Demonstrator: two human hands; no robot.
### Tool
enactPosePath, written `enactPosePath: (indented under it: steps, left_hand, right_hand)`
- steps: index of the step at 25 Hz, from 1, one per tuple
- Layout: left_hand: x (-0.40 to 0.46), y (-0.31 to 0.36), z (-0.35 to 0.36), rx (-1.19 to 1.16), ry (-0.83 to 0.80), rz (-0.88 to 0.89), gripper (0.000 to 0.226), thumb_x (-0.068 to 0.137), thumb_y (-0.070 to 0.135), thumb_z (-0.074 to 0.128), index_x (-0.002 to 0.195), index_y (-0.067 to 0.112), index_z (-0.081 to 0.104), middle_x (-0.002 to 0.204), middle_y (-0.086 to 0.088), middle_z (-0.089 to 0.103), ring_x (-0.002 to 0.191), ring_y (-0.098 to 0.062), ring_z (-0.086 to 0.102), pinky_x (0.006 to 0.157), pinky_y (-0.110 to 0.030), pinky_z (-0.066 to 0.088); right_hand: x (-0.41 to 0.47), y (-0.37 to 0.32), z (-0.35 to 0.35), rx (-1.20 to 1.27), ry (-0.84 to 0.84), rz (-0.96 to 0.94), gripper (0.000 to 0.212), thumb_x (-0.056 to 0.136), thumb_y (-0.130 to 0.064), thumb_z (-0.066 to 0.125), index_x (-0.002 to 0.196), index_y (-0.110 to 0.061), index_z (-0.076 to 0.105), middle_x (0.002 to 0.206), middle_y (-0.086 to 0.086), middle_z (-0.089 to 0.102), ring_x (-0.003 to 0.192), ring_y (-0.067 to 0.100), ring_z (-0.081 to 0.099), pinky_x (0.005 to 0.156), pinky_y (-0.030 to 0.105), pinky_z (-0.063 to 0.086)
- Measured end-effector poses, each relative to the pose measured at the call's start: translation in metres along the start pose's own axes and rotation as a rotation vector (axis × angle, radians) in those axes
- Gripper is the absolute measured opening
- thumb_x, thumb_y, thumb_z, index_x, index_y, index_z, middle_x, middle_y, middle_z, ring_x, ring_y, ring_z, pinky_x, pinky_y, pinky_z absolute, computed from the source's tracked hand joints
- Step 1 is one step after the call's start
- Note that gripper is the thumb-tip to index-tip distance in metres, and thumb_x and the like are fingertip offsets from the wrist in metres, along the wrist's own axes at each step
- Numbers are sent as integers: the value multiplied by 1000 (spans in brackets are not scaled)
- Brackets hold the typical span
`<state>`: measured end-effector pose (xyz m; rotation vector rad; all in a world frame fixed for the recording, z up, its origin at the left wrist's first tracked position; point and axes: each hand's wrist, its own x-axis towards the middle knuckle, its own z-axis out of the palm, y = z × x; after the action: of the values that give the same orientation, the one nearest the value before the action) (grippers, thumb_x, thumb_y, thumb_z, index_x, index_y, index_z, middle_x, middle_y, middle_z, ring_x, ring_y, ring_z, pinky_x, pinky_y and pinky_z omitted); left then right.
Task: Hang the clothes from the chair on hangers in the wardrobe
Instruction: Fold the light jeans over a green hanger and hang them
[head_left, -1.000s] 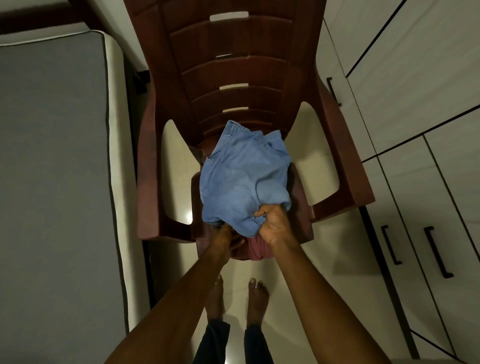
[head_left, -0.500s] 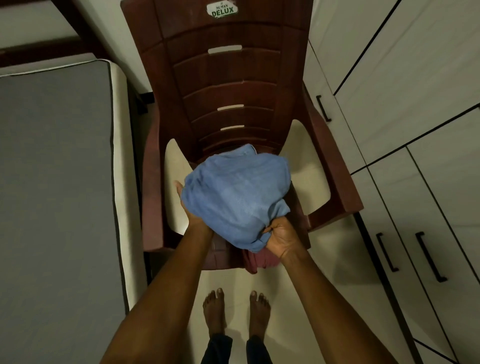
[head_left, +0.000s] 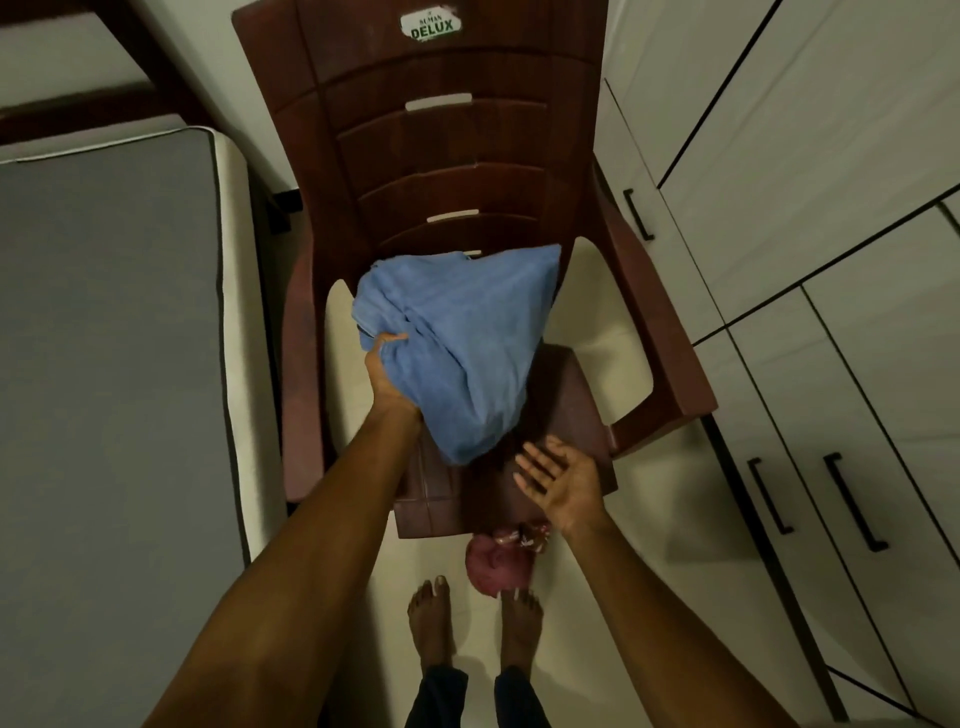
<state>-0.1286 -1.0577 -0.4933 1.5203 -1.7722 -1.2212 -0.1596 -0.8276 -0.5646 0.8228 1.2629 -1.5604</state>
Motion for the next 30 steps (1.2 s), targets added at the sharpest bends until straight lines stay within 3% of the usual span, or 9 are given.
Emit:
enactPosePath:
  steps: [2,4,6,9,12,17,23,27,30]
  left_hand:
    - [0,-9,-4,-65,-64,21,27,89,20,52,102,7,72,58,-3,63,57,-21,63,70,-30,49]
    - [-3,-4,-16,-627,-427,-536,13,78,9,60,86,8,70,64,-3,68,66,-19,66,71,-27,56]
    - [-14,0,-19,-730,-758,-724,16,60,-3,61,73,3,69,68,-8,68,73,-22,65,78,-24,54]
    - [-38,17,-21,-406,-1002,-534,20,58,-11,65,70,4,72,75,-11,72,70,-22,68,68,-27,57]
    - [-57,44,-37,-223,-1206,-369,30,65,-13,75,81,12,79,92,-7,78,87,-20,73,83,-33,60]
    - [-78,83,-85,-620,-1504,-496,66,65,21,94,125,10,70,124,-9,71,118,-26,65,104,-39,49]
    - [-124,163,-142,-717,-1296,-619,92,77,69,69,144,8,56,150,-19,51,139,-40,48,118,-58,34]
    - [-140,219,-159,-701,-1019,-697,94,83,77,61,143,4,55,148,-21,52,138,-41,49,119,-60,31]
    - [-166,276,-165,-427,-987,-525,40,99,45,59,107,7,66,103,-11,73,89,-26,73,77,-37,61]
  right_hand:
    - [1,9,-4,64,-70,-17,31,98,-30,55,128,-22,60,137,16,62,119,36,64,101,52,48]
    - [-1,4,9,98,-177,-68,49,94,-43,61,140,-28,54,142,17,59,122,39,63,102,54,49]
    - [-10,-11,34,135,-298,-113,67,90,-58,62,149,-29,47,144,19,57,127,42,59,106,61,45]
    - [-31,-41,61,261,-389,-176,79,94,-67,53,152,-15,45,150,20,51,137,42,50,114,60,38]
    - [-59,-61,64,368,-420,-201,83,90,-72,53,150,-15,48,148,20,53,135,42,51,108,58,45]
    - [-128,-86,63,402,-443,-181,79,95,-71,48,151,-16,46,149,20,51,134,44,52,111,61,41]
    - [-255,-103,63,576,-501,-217,54,105,-54,36,135,-15,59,127,18,69,105,41,71,76,53,61]
    - [-305,-107,41,509,-455,-417,64,100,-60,50,145,-14,53,145,19,56,133,44,53,109,58,44]
    - [-349,-109,24,490,-472,-573,66,102,-53,51,150,-8,48,151,21,49,142,41,43,119,54,31]
